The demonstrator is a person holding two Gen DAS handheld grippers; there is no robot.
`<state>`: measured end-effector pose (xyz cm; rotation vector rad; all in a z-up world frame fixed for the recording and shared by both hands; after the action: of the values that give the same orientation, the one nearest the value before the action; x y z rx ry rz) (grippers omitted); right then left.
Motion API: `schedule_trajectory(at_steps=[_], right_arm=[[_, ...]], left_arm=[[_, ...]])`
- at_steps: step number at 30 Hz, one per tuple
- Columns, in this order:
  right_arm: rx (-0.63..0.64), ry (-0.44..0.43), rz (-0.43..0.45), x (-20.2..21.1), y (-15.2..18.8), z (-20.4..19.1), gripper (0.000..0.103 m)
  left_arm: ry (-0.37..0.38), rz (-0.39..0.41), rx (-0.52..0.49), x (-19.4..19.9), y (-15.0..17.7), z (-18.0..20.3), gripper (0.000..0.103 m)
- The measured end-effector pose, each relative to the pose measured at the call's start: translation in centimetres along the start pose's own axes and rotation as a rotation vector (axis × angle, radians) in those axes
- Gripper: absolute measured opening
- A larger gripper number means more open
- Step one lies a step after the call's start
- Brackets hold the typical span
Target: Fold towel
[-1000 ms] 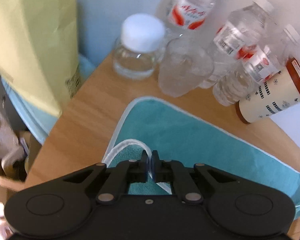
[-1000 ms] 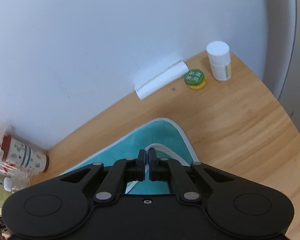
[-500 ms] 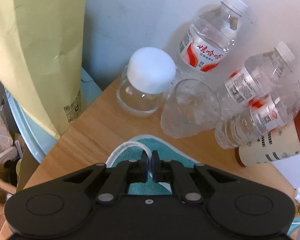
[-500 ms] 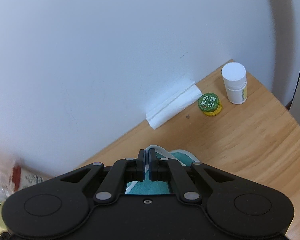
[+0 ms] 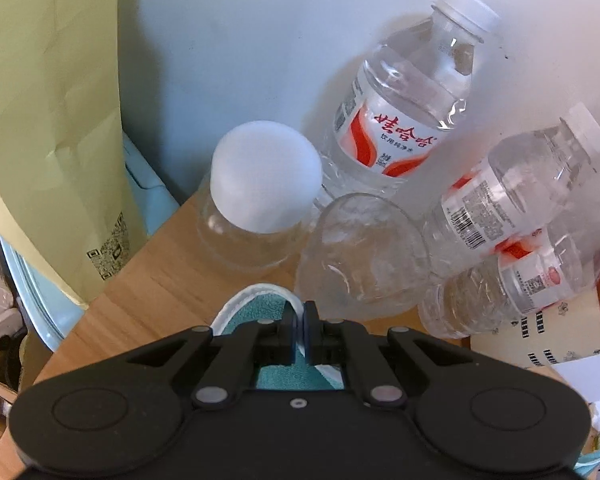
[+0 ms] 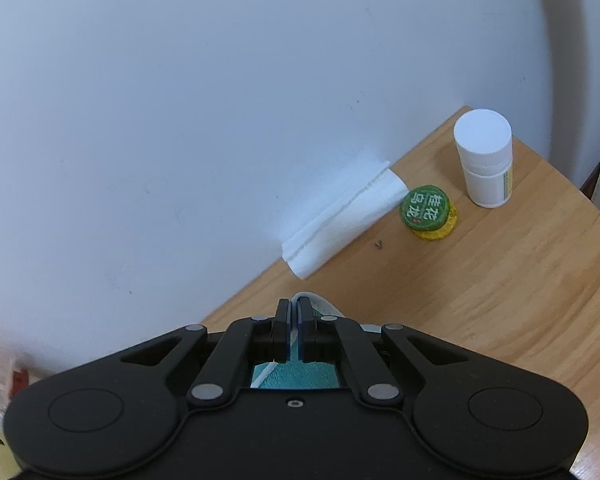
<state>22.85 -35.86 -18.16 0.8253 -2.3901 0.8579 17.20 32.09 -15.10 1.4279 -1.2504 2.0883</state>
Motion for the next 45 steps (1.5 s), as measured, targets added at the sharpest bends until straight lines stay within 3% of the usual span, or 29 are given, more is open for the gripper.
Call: schedule_trajectory(at_steps=[5,8,10,12,13,15,22,24,26,30,33,39,45], right_arm=[[-0.020,-0.047,0.022,0.5,0.0,-0.2,0.003],[-0.031,-0.019,0.021,-0.2,0.1,0.6,0.003],[-0.045,0.019,0.019,-1.2,0.2,1.7,0.004],[-0.054,0.057,0.016,-1.8,0.3,2.3,0.008],[-0.040,0.088,0.011,-2.2,0.5,2.5,0.010],[0.003,0.117,0.000,-2.2,0.6,2.4,0.030],[0.134,0.159,-0.046,0.1,0.9,1.3,0.032],[0.154,0.169,-0.070,1.2,1.6,1.3,0.039],[0.194,0.194,-0.112,2.2,2.8,1.6,0.044],[0.304,0.267,-0.213,3.6,6.0,1.9,0.045],[0.301,0.294,-0.264,3.7,7.9,2.6,0.047],[0.162,0.261,-0.230,2.4,8.5,4.6,0.047],[0.093,0.254,-0.199,1.8,8.4,4.7,0.047]], left_arm=[[-0.019,-0.001,0.000,-0.6,0.2,-0.2,0.003],[-0.064,-0.020,-0.018,-1.6,0.6,0.0,0.008],[-0.076,-0.019,-0.026,-1.8,0.7,0.3,0.016],[-0.088,-0.005,-0.027,-1.6,0.8,0.4,0.044],[-0.093,0.006,-0.028,-1.4,0.7,0.4,0.046],[-0.090,0.024,-0.043,-0.7,0.7,0.4,0.052],[-0.133,0.031,-0.091,0.9,1.1,-0.7,0.065],[-0.139,0.017,-0.118,1.1,2.0,-1.2,0.073],[-0.164,0.005,-0.178,1.2,3.1,-1.9,0.076],[-0.192,-0.049,-0.253,1.1,5.8,-3.1,0.076],[-0.240,-0.089,-0.278,0.3,7.8,-4.3,0.076],[-0.254,-0.103,-0.251,-0.8,9.0,-5.1,0.076],[-0.278,-0.088,-0.317,-1.2,9.2,-3.9,0.077]])
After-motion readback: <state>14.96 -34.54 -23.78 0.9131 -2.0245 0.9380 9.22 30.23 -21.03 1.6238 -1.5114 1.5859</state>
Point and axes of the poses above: each gripper's, at about its wrist camera, not at the fingertips, and x roughly against the way its jaws point, z to its right, y to its underside, the point moved 7 cm from there along -x, roughly the way its jaws point, and after that the axes turned 11 degrees about -y, right-handed, at the moved point
